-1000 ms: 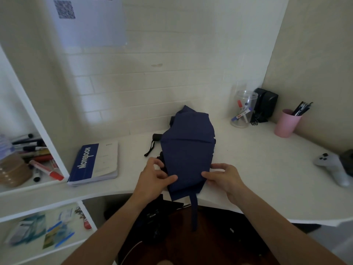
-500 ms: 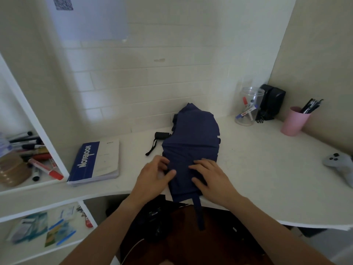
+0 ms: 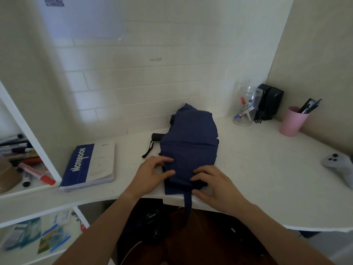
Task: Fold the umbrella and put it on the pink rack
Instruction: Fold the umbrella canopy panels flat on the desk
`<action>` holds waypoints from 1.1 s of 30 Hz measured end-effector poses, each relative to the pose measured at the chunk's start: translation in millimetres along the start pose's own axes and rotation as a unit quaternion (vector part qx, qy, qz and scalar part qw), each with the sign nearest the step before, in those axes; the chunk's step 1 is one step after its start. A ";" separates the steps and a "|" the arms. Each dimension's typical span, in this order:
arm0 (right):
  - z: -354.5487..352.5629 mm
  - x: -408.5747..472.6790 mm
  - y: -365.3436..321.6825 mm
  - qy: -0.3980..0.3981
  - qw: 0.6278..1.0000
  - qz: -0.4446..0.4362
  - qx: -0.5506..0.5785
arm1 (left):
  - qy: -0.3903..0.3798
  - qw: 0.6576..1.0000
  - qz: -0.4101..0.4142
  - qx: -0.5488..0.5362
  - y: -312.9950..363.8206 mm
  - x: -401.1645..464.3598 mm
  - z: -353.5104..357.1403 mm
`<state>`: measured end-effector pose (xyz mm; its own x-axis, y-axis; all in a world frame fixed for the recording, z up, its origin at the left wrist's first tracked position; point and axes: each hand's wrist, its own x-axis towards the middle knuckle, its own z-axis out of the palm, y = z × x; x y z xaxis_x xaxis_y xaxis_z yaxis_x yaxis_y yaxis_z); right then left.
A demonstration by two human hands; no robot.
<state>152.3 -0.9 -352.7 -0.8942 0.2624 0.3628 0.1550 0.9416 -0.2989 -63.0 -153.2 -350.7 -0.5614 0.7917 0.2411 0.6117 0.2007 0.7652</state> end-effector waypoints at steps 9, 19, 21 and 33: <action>-8.5 6.5 -1.7 0.005 0.999 0.028 0.018 | -0.119 0.989 0.004 0.086 -4.2 -10.9 -13.3; 15.8 17.6 12.5 -0.175 0.980 0.037 -0.083 | -0.020 0.934 0.197 0.299 18.8 -10.7 -11.1; 16.4 19.1 11.7 -0.184 0.978 0.033 -0.095 | -0.044 0.915 0.251 0.313 25.4 -9.3 2.6; -65.7 112.7 23.3 0.150 0.864 0.382 0.290 | -0.156 0.904 0.194 0.349 -4.2 -22.2 22.5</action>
<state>82.8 64.5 -260.8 -0.4607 0.8861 0.0502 0.3381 0.2276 -0.9132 -40.5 -158.6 -372.7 -0.1126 0.9826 0.1477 0.9921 0.1030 0.0713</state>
